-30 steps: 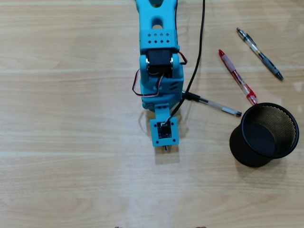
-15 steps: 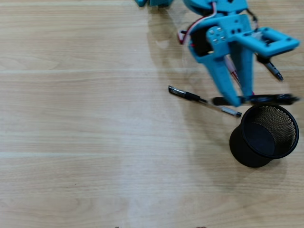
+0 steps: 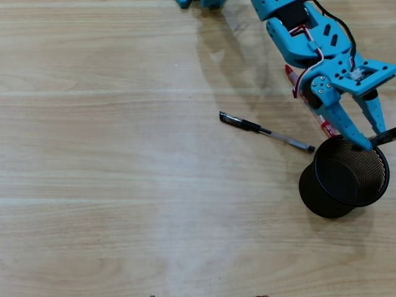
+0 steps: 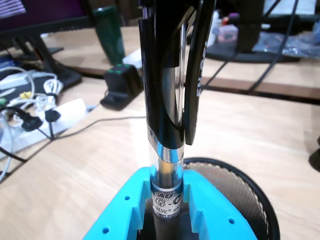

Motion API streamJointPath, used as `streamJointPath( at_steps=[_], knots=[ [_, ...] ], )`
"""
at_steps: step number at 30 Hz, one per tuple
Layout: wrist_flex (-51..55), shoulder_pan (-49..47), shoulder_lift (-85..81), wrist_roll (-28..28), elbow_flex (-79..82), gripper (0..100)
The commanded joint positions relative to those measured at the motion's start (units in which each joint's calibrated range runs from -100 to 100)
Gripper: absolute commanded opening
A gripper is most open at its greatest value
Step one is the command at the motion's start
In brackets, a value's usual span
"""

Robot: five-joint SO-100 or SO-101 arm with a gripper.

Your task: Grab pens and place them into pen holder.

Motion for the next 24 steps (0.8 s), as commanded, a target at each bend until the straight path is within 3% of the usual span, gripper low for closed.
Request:
streamJointPath(
  at_steps=[1, 6, 12, 16, 18, 19, 21, 24],
  knots=[
    [-1.73, 0.42, -2.93, 0.24, 1.87, 3],
    [-1.99, 0.5, -3.27, 4.48, 2.41, 16],
    [-1.99, 1.23, -3.95, 7.14, 1.59, 16],
    [5.32, 2.28, -10.12, 18.07, -2.3, 16],
    [21.65, 2.76, -14.26, 23.29, -5.29, 16],
    [45.71, 4.05, -16.97, 30.14, -12.89, 16],
    [71.93, 5.74, -16.97, 37.36, -22.76, 17],
    [100.03, 9.29, -12.32, 43.11, -31.0, 16]
  ],
)
